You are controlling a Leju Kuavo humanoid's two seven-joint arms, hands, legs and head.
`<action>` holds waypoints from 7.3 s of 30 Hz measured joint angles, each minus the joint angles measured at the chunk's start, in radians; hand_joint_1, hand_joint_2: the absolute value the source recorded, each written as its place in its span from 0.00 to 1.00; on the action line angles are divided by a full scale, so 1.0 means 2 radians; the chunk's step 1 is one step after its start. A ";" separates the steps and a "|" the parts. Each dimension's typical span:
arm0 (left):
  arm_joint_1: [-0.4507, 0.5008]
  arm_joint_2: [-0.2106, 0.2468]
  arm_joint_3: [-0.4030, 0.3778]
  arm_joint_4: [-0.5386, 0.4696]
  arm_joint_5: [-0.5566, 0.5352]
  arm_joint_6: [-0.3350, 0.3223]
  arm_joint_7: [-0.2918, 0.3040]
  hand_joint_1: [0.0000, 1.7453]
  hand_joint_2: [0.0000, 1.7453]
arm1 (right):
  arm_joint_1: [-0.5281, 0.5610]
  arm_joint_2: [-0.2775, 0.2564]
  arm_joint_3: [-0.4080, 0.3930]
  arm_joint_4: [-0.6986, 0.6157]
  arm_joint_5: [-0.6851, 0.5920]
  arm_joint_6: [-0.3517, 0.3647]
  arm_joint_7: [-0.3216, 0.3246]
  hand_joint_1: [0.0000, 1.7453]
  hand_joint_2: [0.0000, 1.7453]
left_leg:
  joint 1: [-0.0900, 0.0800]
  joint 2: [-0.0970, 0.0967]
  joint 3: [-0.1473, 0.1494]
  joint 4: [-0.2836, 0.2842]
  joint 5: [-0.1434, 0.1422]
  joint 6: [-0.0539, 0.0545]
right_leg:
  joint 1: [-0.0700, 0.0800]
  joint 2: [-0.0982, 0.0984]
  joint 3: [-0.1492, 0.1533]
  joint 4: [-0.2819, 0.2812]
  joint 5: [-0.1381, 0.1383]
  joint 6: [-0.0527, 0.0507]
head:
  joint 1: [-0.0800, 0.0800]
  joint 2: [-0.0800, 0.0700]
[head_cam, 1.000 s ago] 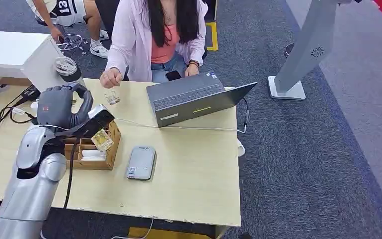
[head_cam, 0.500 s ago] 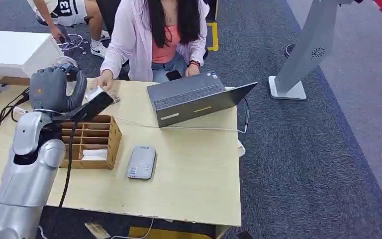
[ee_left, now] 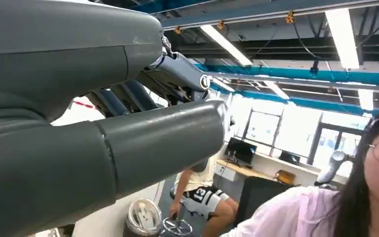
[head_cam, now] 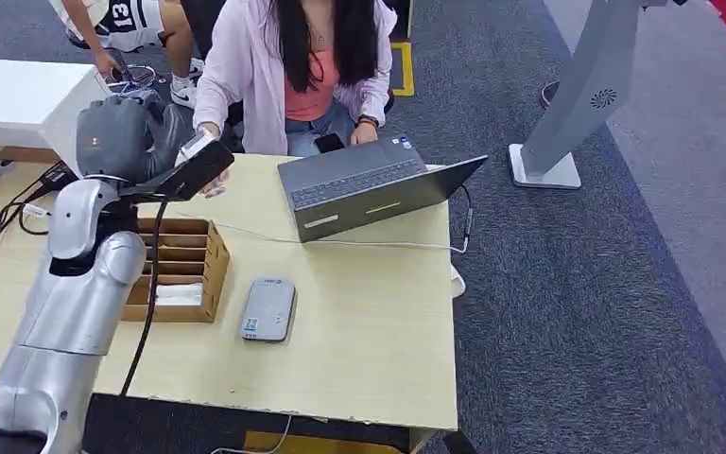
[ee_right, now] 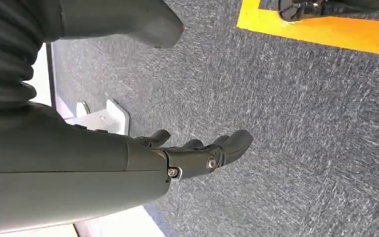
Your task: Pass the card to the sensor for recognition and then transmit it.
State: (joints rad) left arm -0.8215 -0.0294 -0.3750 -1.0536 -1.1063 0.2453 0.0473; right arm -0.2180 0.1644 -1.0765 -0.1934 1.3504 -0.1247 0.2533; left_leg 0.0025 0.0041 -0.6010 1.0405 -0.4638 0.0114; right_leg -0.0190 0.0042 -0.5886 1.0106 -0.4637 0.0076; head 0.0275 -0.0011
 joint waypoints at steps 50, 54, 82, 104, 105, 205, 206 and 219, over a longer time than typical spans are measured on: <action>0.445 0.044 0.079 -0.212 0.278 -0.032 -0.273 0.00 1.00 | 0.043 -0.024 -0.024 0.000 0.001 -0.005 -0.032 0.00 1.00 | 0.000 0.000 -0.001 0.000 -0.002 0.000 | 0.000 0.000 0.000 0.000 -0.003 0.001 | 0.000 0.000; 0.450 0.043 0.087 -0.211 0.202 0.049 -0.254 0.00 1.00 | 0.043 -0.024 -0.027 0.000 0.005 -0.005 -0.028 0.00 1.00 | 0.000 0.000 0.000 0.000 -0.002 0.000 | 0.000 0.000 0.000 0.000 -0.003 0.001 | 0.000 0.000; 0.388 0.048 0.102 -0.118 0.015 0.181 -0.151 0.00 1.00 | 0.030 -0.020 -0.028 0.000 0.021 0.001 -0.014 0.00 1.00 | 0.000 -0.001 0.000 0.000 -0.002 0.000 | 0.000 -0.001 0.000 0.000 -0.002 0.001 | 0.000 0.000; 0.329 0.047 0.101 -0.067 -0.050 0.170 -0.091 0.00 1.00 | 0.025 -0.019 -0.028 0.000 0.027 0.006 -0.012 0.00 1.00 | 0.000 0.000 0.000 0.000 -0.002 0.000 | 0.000 0.000 0.000 0.000 -0.002 0.001 | 0.000 0.000; 0.327 0.046 0.101 -0.065 -0.050 0.170 -0.090 0.00 1.00 | 0.025 -0.019 -0.028 0.000 0.027 0.006 -0.012 0.00 1.00 | 0.000 0.000 0.000 0.000 -0.002 0.000 | 0.000 0.000 0.000 0.000 -0.002 0.001 | 0.000 0.000; 0.095 0.024 0.013 -0.117 0.016 -0.003 -0.040 1.00 1.00 | 0.012 -0.016 -0.028 0.000 0.038 0.006 -0.015 0.00 1.00 | 0.000 0.000 0.000 0.000 0.000 0.000 | 0.000 0.000 0.000 0.000 -0.001 0.000 | 0.000 0.000; 0.092 0.023 0.012 -0.120 0.018 -0.004 -0.040 1.00 1.00 | 0.012 -0.016 -0.028 0.000 0.038 0.006 -0.015 0.00 1.00 | 0.000 0.000 0.000 0.000 0.000 0.000 | 0.000 0.000 0.000 0.000 -0.001 0.000 | 0.000 0.000; 0.008 -0.019 -0.003 -0.053 -0.024 0.045 -0.007 1.00 1.00 | -0.006 0.001 -0.027 0.000 0.053 0.000 -0.002 0.00 1.00 | 0.000 0.000 -0.001 0.001 0.000 0.000 | 0.000 0.000 0.000 0.000 0.000 0.000 | 0.000 0.000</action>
State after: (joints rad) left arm -0.8064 -0.0683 -0.3803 -1.1589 -1.1551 0.3346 0.0324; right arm -0.2297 0.1660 -1.1303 -0.1934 1.4557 -0.1255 0.2499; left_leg 0.0024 0.0033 -0.6020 1.0416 -0.4645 0.0122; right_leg -0.0190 0.0038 -0.5888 1.0105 -0.4645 0.0083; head 0.0267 -0.0011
